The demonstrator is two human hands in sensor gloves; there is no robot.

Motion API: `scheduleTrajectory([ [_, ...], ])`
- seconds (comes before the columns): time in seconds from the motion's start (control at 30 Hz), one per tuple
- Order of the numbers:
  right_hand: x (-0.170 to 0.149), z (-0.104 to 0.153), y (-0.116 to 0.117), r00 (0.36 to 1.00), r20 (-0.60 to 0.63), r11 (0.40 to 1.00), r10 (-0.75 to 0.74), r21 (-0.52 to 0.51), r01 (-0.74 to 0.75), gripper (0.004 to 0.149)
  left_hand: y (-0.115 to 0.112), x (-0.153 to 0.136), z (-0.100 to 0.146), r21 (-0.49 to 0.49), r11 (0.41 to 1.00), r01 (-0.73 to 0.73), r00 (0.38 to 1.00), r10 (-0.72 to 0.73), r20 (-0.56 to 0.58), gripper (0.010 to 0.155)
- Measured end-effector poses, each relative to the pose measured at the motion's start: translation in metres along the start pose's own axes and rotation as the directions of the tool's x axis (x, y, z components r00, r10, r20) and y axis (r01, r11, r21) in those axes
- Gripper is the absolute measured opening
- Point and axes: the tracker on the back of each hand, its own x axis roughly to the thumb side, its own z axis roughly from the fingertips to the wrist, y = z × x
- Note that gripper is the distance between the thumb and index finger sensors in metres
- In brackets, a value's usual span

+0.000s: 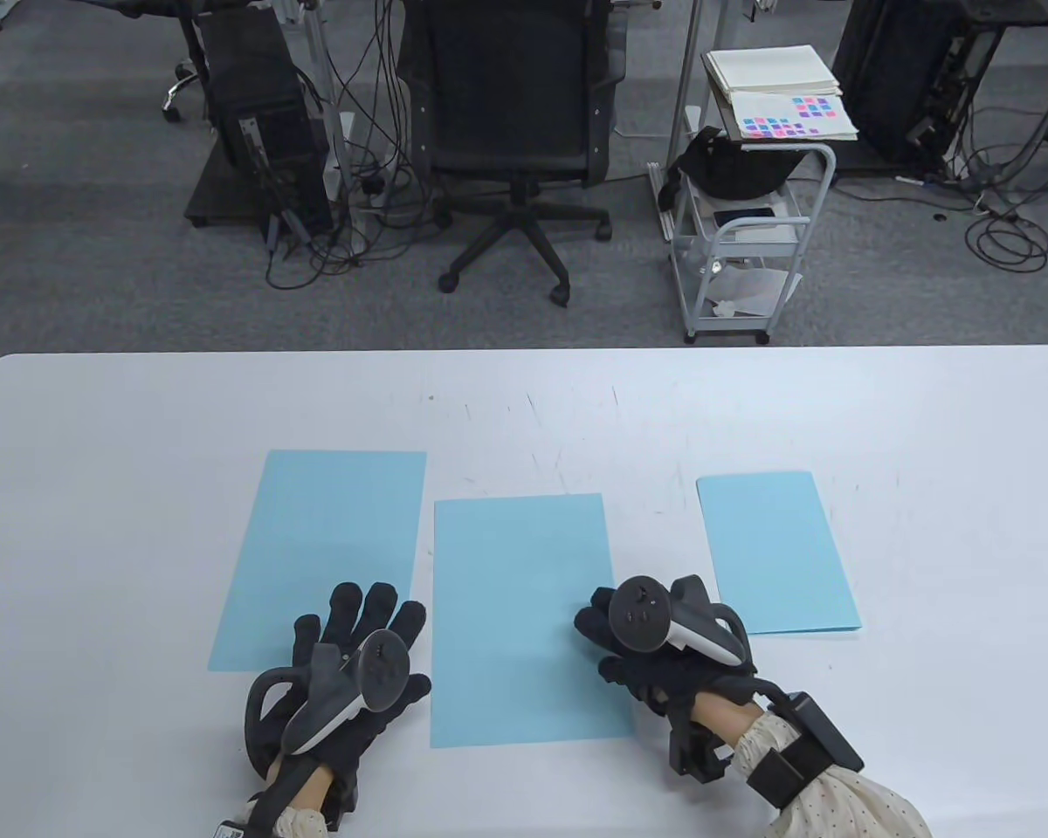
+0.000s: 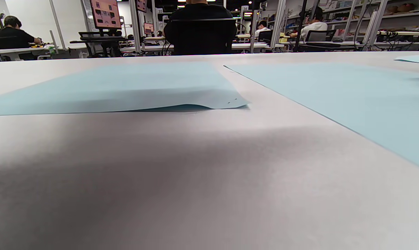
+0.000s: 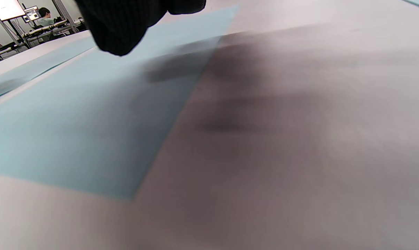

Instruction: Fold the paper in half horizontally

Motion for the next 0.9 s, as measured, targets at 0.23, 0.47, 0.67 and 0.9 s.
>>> scheduleTrajectory([
  [0.23,-0.009,0.01,0.019,0.999,-0.037,0.998,0.033,0.058,-0.031,0.065,-0.002,0.0,-0.001,-0.021,1.0,-0.009,1.0,0.009,0.0,0.077],
  [0.47,-0.017,0.013,0.023,0.998,-0.048,0.995,0.035,0.099,-0.03,0.065,0.0,0.005,-0.009,-0.043,0.999,-0.006,1.0,0.006,0.003,0.078],
  [0.67,-0.018,0.015,0.023,0.998,-0.047,0.994,0.036,0.107,-0.031,0.065,0.015,0.014,-0.029,-0.027,1.0,0.004,1.0,-0.004,-0.02,0.078],
  [0.9,-0.018,0.015,0.023,0.998,-0.05,0.993,0.036,0.113,-0.03,0.065,0.034,0.019,-0.07,-0.048,0.999,-0.017,0.999,0.014,-0.05,0.078],
])
